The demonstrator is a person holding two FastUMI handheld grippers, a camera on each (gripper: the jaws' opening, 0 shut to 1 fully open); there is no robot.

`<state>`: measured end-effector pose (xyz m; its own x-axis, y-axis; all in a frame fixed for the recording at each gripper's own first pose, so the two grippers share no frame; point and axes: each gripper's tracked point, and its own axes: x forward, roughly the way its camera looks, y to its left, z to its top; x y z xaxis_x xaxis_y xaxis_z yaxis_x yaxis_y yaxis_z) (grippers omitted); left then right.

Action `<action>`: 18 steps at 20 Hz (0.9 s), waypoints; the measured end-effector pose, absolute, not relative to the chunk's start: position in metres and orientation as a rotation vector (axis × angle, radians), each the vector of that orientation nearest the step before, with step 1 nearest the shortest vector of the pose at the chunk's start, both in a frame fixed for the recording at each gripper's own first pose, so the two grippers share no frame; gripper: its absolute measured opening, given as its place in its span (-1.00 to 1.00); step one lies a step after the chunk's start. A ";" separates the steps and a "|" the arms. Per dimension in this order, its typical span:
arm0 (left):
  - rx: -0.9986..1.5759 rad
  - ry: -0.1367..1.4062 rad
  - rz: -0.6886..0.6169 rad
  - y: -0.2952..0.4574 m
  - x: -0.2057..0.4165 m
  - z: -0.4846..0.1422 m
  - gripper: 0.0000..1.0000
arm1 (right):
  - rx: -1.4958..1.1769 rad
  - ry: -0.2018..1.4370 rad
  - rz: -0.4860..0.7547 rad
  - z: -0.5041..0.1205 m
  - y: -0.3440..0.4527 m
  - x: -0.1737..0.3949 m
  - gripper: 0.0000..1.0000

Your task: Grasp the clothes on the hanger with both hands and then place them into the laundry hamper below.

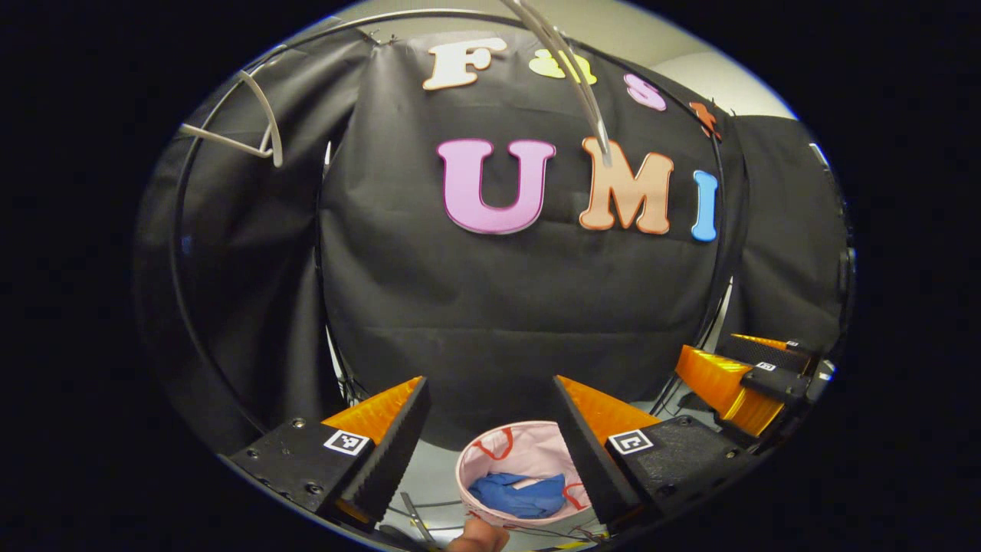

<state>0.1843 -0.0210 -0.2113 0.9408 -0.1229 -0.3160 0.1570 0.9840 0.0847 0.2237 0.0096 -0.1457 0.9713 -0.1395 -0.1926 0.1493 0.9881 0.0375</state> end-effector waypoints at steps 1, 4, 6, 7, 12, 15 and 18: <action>0.109 0.288 -0.131 -0.019 0.185 -0.198 0.90 | 0.049 0.173 -0.150 -0.134 0.006 0.217 0.97; 0.103 0.197 -0.117 -0.015 0.179 -0.148 0.93 | 0.076 0.102 -0.153 -0.099 -0.001 0.201 1.00; 0.081 0.169 -0.107 -0.013 0.174 -0.131 0.89 | 0.116 0.056 -0.132 -0.078 0.000 0.191 0.97; 0.072 0.162 -0.108 -0.010 0.167 -0.125 0.89 | 0.136 0.026 -0.108 -0.067 0.003 0.188 0.87; 0.064 0.111 -0.075 0.008 0.151 -0.088 0.87 | 0.135 -0.063 -0.124 -0.022 -0.021 0.164 0.97; 0.095 0.102 -0.052 0.014 0.140 -0.073 0.87 | 0.138 -0.095 -0.116 -0.004 -0.026 0.151 1.00; 0.127 0.076 -0.047 0.011 0.132 -0.060 0.87 | 0.126 -0.128 -0.120 0.014 -0.030 0.136 1.00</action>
